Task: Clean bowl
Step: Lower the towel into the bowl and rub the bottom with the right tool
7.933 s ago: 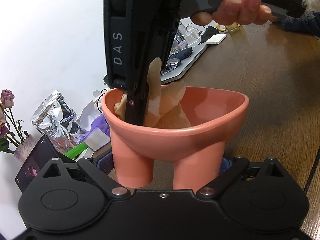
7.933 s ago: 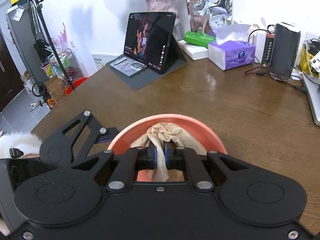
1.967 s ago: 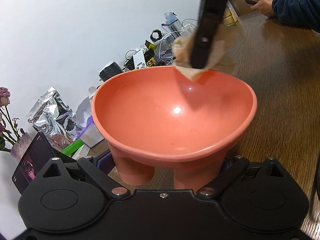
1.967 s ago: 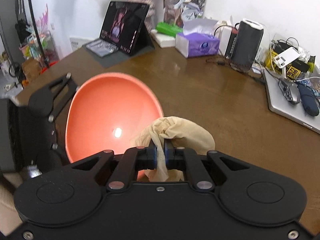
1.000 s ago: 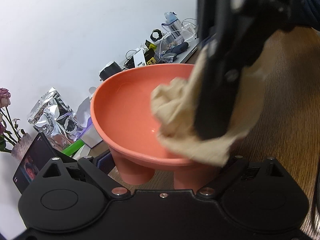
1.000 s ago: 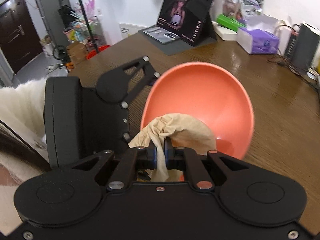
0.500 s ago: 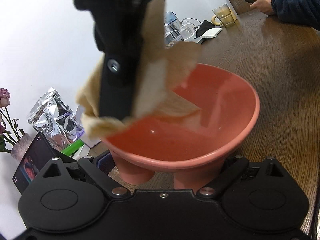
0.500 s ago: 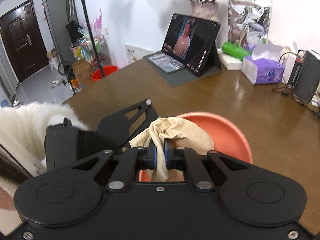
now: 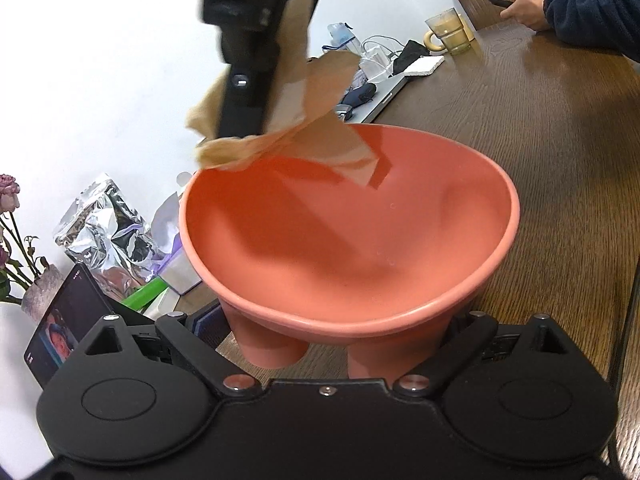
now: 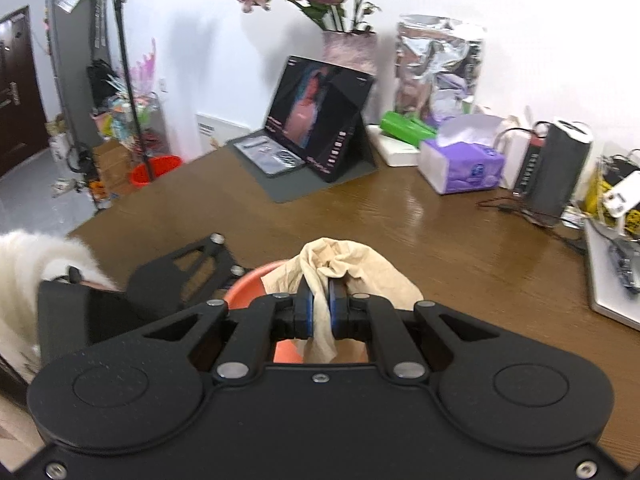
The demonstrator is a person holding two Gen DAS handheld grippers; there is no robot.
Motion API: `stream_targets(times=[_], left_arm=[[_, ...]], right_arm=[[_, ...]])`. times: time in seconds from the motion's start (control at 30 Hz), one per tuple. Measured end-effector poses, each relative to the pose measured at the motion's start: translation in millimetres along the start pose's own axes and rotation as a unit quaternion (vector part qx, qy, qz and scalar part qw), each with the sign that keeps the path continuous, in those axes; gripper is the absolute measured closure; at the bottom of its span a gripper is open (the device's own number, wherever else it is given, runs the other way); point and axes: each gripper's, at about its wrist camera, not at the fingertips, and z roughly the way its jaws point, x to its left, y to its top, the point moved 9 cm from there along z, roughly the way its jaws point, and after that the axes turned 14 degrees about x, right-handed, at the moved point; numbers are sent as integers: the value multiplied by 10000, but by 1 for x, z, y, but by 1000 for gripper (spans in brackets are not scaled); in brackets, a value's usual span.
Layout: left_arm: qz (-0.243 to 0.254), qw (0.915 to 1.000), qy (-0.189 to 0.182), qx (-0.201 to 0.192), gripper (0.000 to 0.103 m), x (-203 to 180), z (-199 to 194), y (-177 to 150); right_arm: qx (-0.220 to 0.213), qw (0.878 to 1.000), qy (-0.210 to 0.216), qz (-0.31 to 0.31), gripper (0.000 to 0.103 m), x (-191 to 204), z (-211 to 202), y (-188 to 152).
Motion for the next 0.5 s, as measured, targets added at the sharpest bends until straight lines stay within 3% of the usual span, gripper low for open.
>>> stream_targets(times=[0.23, 0.5], left_arm=[[7, 10000, 4, 1, 8, 1, 0, 1], [6, 10000, 7, 0, 8, 2, 2, 1]], right_arm=[[599, 9958, -594, -360, 95, 1, 14, -16], [1390, 9834, -798, -844, 95, 12, 32, -39]])
